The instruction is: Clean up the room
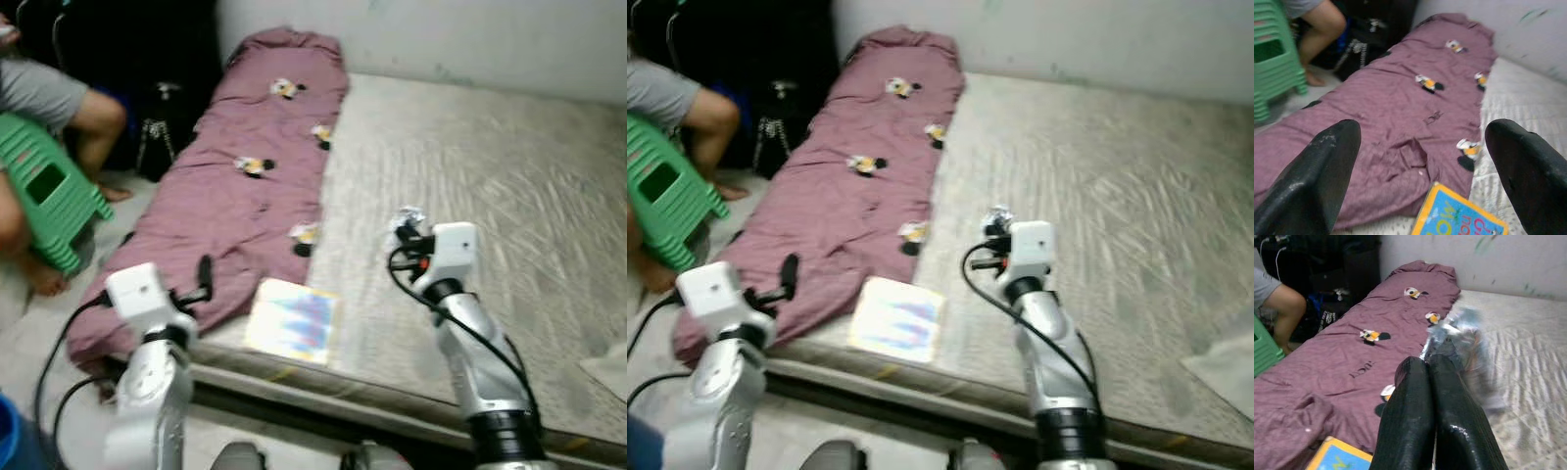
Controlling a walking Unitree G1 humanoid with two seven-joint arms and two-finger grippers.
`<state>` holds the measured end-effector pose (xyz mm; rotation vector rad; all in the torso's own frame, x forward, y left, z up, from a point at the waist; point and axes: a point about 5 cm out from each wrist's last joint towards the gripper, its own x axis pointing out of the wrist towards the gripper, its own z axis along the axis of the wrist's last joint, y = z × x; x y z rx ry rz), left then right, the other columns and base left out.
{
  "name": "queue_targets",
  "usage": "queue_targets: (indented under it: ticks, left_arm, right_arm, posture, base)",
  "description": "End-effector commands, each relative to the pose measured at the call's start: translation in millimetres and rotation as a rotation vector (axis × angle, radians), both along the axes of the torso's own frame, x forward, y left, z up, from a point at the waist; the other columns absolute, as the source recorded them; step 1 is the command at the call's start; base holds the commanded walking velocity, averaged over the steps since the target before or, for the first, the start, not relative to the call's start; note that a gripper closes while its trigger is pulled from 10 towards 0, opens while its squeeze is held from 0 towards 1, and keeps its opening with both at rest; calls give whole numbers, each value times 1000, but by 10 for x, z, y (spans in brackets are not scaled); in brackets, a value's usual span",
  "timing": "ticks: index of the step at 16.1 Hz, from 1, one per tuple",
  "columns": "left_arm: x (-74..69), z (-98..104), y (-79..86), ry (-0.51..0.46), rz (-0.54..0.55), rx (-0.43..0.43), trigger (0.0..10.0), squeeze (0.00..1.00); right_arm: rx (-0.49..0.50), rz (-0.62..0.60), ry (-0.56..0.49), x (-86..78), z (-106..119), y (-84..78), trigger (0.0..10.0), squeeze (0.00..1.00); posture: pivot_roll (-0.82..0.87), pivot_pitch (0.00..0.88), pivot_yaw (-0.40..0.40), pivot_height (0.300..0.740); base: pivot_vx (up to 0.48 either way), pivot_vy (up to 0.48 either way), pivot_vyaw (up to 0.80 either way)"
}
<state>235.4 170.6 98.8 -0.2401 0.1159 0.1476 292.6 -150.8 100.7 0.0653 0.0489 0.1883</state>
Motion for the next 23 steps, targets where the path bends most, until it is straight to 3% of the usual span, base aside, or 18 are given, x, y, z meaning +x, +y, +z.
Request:
queue_targets:
  ticks: [1, 5, 13, 17, 23]
  left_arm:
    - [-25, -10, 59, 10, 24, 12, 10000, 0]
    - [-25, -1, 57, 4, 24, 21, 10000, 0]
    - [-22, -11, 53, 8, 29, 27, 10000, 0]
    - [-18, -4, 51, 3, 26, 23, 10000, 0]
    - [13, -1, 46, 14, 21, 28, 10000, 0]
  right_arm:
    - [16, 17, -12, 16, 45, 74, 10000, 0]
    - [13, 12, -6, 21, 34, 66, 10000, 0]
    - [9, 10, -9, 15, 28, 62, 10000, 0]
    - [-1, 31, -19, 7, 35, 95, 10000, 0]
    - [13, 23, -14, 29, 44, 88, 10000, 0]
  posture:
    - [-10, 48, -18, 740]
    - [-11, 52, -19, 740]
    - [-17, 56, -18, 740]
    - [-15, 57, -18, 740]
    - [-18, 87, -25, 740]
  base:
    - [0, 480, 0]
    - [0, 480, -595]
    - [0, 480, 0]
    - [0, 98, -114]
    - [0, 480, 267]
